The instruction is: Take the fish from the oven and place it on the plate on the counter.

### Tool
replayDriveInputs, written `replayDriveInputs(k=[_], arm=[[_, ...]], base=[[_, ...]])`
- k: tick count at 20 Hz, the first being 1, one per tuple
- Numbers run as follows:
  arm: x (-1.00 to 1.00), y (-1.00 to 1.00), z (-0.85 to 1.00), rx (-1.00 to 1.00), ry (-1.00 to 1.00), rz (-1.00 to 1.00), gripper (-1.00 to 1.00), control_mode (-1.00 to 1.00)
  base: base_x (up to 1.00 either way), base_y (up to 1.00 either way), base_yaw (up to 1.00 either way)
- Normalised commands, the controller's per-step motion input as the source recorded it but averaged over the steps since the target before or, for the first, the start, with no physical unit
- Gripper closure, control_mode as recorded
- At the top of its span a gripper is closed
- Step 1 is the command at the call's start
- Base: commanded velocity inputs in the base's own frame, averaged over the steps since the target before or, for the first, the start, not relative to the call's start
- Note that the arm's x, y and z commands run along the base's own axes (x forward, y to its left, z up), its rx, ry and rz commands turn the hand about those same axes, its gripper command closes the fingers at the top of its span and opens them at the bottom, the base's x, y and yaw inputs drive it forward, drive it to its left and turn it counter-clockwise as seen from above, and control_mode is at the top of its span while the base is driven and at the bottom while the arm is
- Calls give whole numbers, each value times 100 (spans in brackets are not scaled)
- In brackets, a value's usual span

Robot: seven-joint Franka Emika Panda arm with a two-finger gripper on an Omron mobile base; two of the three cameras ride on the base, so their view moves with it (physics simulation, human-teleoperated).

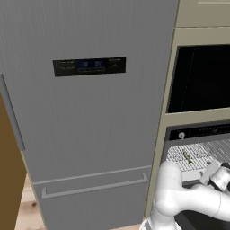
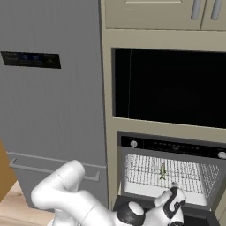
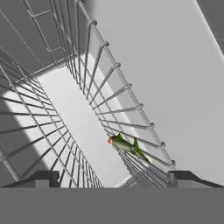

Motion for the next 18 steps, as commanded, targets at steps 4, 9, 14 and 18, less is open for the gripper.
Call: replayDriveInputs(k=[4,9,14,18], arm=[[-2,-4,-100,12,-14,-5,-100,-100],[-14,-1,-100,24,-27,-5,-100,-100],[-40,0,-100,33,-32,0,-100,-100],[-47,5,-100,28,-12,0,-100,-100]], base=[[0,0,0],[0,0,0],[0,0,0],[0,0,0]])
